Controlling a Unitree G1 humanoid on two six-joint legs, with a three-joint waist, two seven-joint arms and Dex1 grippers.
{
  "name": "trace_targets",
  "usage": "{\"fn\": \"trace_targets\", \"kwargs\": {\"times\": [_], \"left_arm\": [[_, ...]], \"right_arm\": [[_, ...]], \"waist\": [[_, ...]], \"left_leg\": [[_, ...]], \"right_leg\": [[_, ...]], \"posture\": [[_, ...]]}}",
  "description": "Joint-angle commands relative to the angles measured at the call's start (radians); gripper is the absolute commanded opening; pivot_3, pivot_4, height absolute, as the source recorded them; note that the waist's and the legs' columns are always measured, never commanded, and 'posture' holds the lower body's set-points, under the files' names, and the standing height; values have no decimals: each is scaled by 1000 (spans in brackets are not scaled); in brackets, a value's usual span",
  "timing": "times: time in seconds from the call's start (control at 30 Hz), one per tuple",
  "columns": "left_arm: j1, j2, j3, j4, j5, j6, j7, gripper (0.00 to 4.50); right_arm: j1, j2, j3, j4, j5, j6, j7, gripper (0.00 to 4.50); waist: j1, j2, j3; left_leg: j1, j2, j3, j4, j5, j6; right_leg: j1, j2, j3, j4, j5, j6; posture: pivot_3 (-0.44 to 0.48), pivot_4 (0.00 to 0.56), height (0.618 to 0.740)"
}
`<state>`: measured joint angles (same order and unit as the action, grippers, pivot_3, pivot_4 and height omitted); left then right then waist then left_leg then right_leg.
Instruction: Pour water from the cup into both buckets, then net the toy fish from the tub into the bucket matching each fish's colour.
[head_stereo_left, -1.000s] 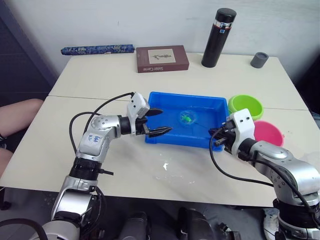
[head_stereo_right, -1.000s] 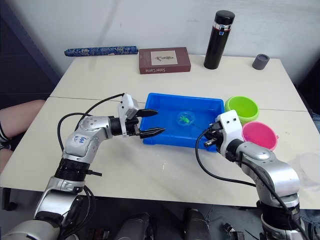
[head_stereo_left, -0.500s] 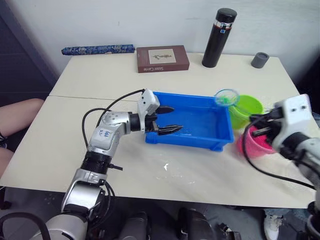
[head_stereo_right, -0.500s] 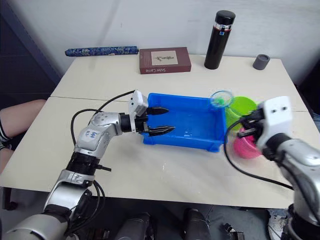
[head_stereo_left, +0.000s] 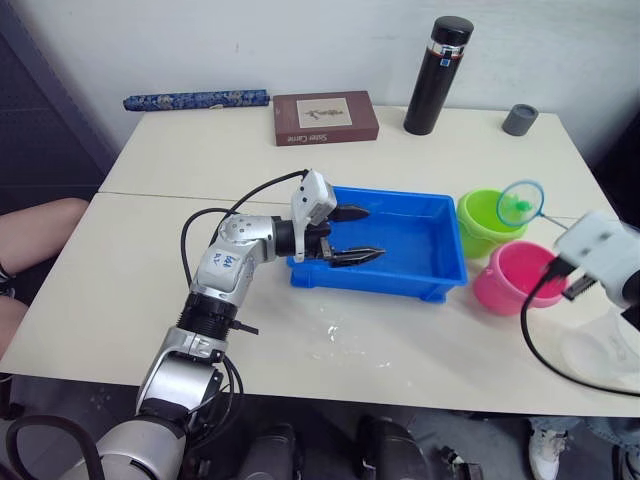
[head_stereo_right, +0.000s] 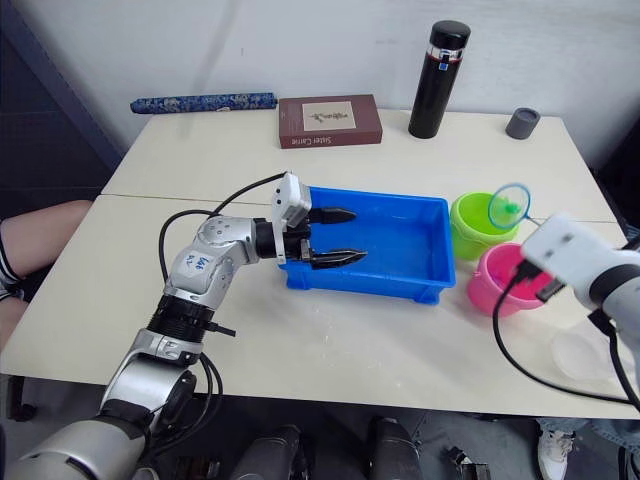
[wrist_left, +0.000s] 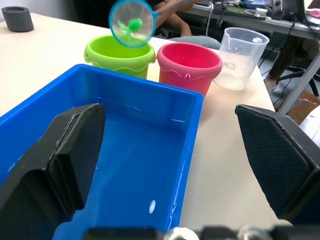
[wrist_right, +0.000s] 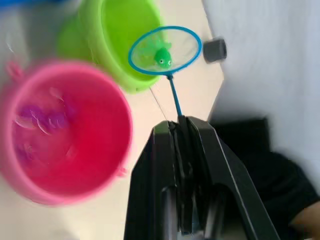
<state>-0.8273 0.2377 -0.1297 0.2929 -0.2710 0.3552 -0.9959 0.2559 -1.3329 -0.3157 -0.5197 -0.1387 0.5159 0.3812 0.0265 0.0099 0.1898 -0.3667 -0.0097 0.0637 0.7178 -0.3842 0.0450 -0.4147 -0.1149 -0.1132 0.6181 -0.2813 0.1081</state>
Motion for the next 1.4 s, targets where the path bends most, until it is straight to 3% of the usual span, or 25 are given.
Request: {"fn": "trace_targets", "kwargs": {"times": [0.03, 0.47, 0.97, 1.1, 1.2, 1.3, 1.4], "left_arm": [[-35, -13, 6, -29, -21, -13, -4, 4473], [-72, -31, 15, 26, -19, -41, -17, 4473], [-94, -31, 26, 61, -18, -61, -18, 4473], [-87, -29, 27, 54, -18, -56, -17, 4473], [-81, -24, 23, 49, -18, -53, -26, 4473], [-54, 20, 2, 11, -20, -39, -91, 4473], [-5, 134, -8, -89, -54, 18, -213, 4473]], "right_arm": [[23, -55, -15, 90, -195, -265, -18, 0], [-40, 24, -76, 144, -348, -495, 97, 0], [-122, 80, -61, 219, -381, -598, 183, 0], [-220, 117, -84, 235, -402, -531, 145, 0], [-273, 200, -92, 211, -281, -465, 191, 0], [-348, 345, -132, 97, 4, -253, 295, 0], [-438, 453, -192, -28, 329, 8, 373, 0]], "waist": [[0, 0, 0], [1, 0, 0], [0, 0, 0], [-1, 0, 0], [0, 0, 0], [-1, 0, 0], [-9, 2, 0]], "left_leg": [[0, 0, 0, 0, 0, 0], [-1, 2, -1, 0, 0, -1], [-1, 2, -1, 0, 0, -1], [-1, 2, -1, 1, 0, -1], [0, 2, -2, 0, 0, -1], [-1, 2, -2, 1, 0, -1], [-1, 2, -2, 1, 0, -1]], "right_leg": [[0, 0, 0, 0, 0, 0], [0, 1, -1, -1, 0, 0], [1, 1, -2, -2, 0, 0], [1, 1, -2, -1, 0, 0], [1, 2, -2, -1, 0, 0], [1, 2, -3, -1, 0, 0], [1, 2, -3, 0, 0, 0]], "posture": [[0, 150, 740], [0, 150, 740], [0, 150, 740], [0, 150, 740], [0, 150, 740], [0, 150, 740], [0, 150, 740]]}}
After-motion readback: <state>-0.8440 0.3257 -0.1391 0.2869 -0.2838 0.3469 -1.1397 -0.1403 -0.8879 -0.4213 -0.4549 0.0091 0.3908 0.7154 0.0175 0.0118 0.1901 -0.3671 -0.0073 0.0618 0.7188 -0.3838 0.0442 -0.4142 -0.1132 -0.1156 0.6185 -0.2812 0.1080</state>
